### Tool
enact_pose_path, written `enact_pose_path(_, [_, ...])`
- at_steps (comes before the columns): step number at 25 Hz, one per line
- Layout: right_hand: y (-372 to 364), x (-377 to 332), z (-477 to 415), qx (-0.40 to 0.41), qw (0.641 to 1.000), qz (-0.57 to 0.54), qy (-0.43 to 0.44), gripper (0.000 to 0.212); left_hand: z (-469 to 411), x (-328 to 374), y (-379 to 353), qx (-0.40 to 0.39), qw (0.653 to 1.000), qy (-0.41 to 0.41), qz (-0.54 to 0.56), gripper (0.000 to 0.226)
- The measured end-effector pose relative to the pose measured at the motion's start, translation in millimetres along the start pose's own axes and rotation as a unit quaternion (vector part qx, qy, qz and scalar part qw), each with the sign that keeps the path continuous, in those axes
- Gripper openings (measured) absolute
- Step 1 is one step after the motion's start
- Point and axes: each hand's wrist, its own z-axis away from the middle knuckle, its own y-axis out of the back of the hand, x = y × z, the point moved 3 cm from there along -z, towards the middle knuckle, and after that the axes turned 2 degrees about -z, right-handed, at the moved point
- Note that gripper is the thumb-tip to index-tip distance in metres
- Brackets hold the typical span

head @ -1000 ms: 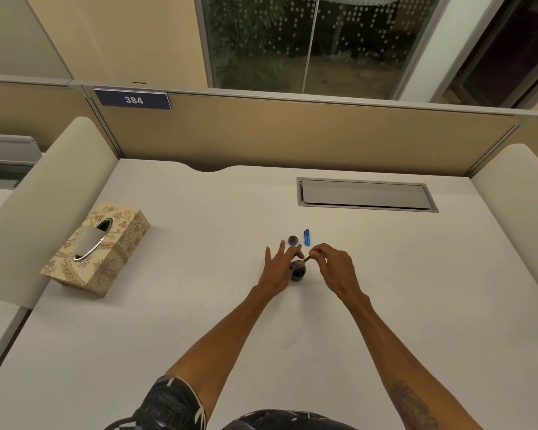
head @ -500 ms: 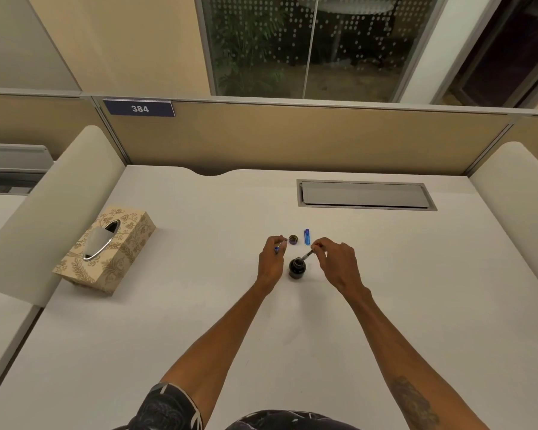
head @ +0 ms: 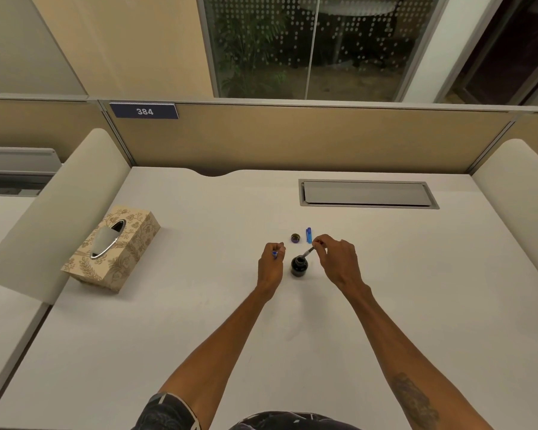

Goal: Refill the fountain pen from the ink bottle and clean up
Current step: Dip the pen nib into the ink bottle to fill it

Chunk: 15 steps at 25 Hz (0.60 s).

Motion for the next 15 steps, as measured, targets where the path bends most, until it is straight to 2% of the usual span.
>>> enact_pose_path(10, [-0.7, 0.8, -0.3, 0.023, 1.0, -0.009, 0.003, 0.026, 1.5, -3.4, 2.0, -0.002, 1.0, -0.004, -0.01, 0.031])
enact_pose_path(15, [-5.2, 7.6, 3.4, 0.033, 0.997, -0.058, -0.042, 0.022, 1.9, -4.9, 2.4, -0.002, 1.0, 0.002, 0.002, 0.032])
